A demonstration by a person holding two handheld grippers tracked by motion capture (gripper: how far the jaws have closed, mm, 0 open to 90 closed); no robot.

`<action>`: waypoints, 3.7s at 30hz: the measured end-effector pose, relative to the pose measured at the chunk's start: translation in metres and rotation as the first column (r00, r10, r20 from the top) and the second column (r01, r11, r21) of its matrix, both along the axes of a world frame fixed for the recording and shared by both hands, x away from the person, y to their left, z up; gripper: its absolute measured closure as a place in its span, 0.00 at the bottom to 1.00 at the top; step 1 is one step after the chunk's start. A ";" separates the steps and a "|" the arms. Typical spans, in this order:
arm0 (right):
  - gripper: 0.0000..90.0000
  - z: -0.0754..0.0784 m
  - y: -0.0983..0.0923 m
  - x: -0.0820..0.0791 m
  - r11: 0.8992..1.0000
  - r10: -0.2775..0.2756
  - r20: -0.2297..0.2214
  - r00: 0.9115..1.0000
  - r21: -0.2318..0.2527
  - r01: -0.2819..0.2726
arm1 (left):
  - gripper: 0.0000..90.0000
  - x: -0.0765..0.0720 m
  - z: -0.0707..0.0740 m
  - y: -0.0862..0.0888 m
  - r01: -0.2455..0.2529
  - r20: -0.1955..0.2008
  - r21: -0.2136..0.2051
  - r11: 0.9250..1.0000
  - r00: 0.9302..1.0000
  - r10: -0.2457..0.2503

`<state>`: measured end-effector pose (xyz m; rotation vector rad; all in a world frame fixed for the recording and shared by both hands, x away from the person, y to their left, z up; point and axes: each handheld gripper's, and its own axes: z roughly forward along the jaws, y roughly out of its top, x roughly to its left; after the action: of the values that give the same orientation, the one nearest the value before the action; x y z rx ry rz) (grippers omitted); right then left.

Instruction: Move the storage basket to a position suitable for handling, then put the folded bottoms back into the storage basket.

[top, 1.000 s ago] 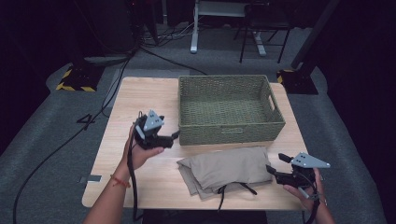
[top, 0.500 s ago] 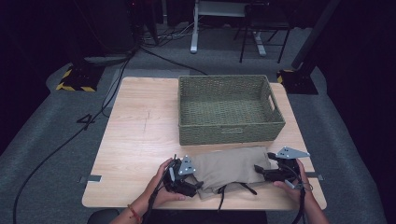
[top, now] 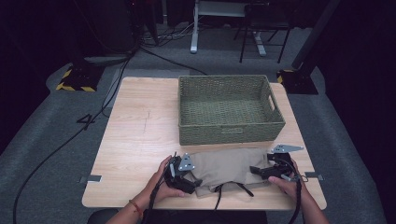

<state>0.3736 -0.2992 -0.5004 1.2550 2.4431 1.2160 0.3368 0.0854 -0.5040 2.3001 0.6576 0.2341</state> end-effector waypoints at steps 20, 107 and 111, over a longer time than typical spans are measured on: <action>0.30 0.005 0.013 -0.009 0.995 0.097 -0.022 0.995 0.015 -0.097 | 0.16 0.023 0.003 -0.014 0.180 -0.006 0.024 0.983 0.984 -0.180; 0.79 0.015 0.024 -0.014 0.991 0.127 0.061 0.990 -0.050 -0.124 | 0.84 0.020 0.011 -0.042 0.212 0.025 0.040 0.976 0.977 -0.213; 0.79 0.015 0.023 -0.014 0.992 0.121 0.066 0.990 -0.049 -0.118 | 0.84 0.021 0.011 -0.043 0.209 0.021 0.037 0.977 0.978 -0.210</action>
<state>0.3597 -0.2760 -0.4849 1.0509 2.5130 1.2034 0.3574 0.0426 -0.4933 2.3743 0.3973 0.1746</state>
